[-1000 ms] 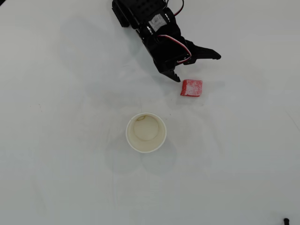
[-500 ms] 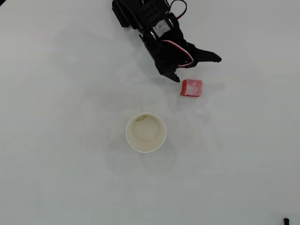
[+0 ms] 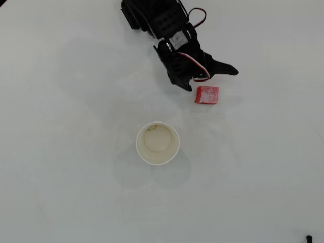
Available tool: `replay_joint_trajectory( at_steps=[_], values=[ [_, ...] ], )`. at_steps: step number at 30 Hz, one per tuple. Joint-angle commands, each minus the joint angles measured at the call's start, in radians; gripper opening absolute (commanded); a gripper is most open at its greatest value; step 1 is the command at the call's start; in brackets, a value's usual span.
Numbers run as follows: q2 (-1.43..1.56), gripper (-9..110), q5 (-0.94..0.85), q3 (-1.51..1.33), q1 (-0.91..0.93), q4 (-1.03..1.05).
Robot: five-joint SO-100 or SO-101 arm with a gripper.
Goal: Grasp a red cube and put it in the cup.
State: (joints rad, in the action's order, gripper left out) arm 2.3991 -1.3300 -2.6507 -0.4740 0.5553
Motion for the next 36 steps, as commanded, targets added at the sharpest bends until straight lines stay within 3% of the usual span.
replay_joint_trajectory(
  at_steps=[1,11,30,36],
  values=[
    [-0.064,51,0.008,0.129,0.025,-0.026],
    [-0.156,51,0.011,0.189,0.092,-0.078],
    [-0.245,51,0.028,0.147,0.026,-0.028],
    [-0.239,51,0.202,0.149,0.032,-0.152]
  ],
)
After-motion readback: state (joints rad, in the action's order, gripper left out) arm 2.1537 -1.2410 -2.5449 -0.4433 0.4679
